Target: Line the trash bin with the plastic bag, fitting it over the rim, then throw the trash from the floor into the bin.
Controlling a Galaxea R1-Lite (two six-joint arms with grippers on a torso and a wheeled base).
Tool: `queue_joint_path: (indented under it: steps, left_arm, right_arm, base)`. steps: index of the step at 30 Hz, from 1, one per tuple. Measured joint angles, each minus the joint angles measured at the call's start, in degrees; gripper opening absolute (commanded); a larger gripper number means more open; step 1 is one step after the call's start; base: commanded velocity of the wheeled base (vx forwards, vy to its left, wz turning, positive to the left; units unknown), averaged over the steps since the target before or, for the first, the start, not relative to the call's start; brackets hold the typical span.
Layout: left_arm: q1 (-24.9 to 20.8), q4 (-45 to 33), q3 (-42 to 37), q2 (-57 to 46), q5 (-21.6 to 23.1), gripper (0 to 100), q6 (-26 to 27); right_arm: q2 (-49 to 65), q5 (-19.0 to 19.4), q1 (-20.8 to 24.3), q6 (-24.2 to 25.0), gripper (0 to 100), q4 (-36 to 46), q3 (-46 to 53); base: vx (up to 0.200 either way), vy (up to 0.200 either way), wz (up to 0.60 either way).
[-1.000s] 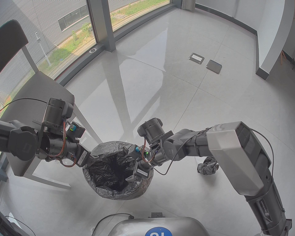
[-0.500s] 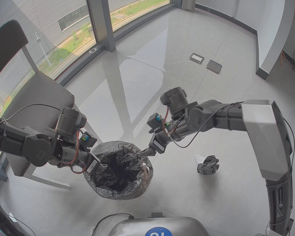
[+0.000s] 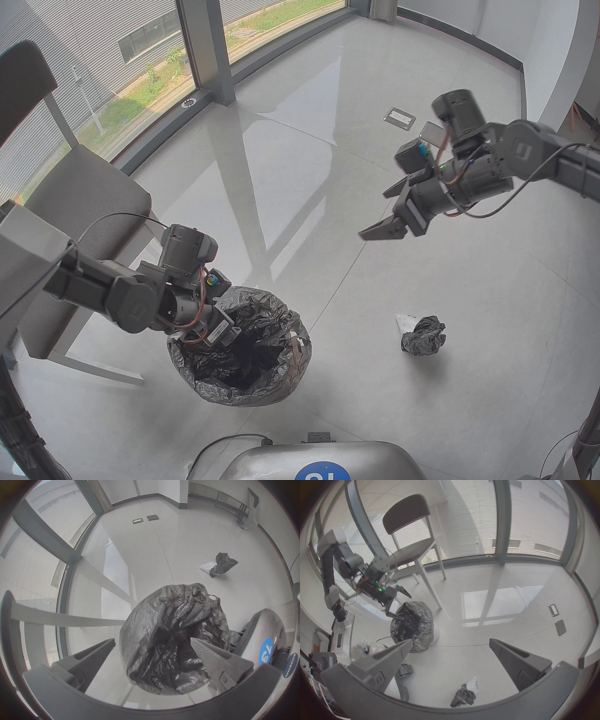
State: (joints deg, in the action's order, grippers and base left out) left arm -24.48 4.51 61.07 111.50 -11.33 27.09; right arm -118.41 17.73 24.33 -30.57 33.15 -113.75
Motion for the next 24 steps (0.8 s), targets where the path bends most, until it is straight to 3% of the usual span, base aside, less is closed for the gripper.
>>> queue_joint_path:
  steps: [7,16,17,24]
  left_arm:
    - [-0.49,0.35,4.85,5.81,-1.54,100,0.83]
    - [0.63,0.33,8.72,9.81,-1.94,100,0.44]
    - [0.73,0.3,8.91,10.09,-1.78,0,0.17]
    - [1.48,0.3,9.9,11.24,-1.95,0,-0.29]
  right_arm:
    - [7.47,0.0,-3.64,-0.27,100,0.46,4.22]
    - [10.19,0.01,-4.33,-0.27,100,0.46,4.85]
    - [10.28,0.01,-4.38,-0.24,100,0.46,4.85]
    - [10.78,0.01,-4.3,-0.33,100,0.44,4.88]
  base:
    - [0.0,0.0,0.0]
    - [0.0,0.0,0.0]
    - [0.0,0.0,0.0]
    - [0.0,0.0,0.0]
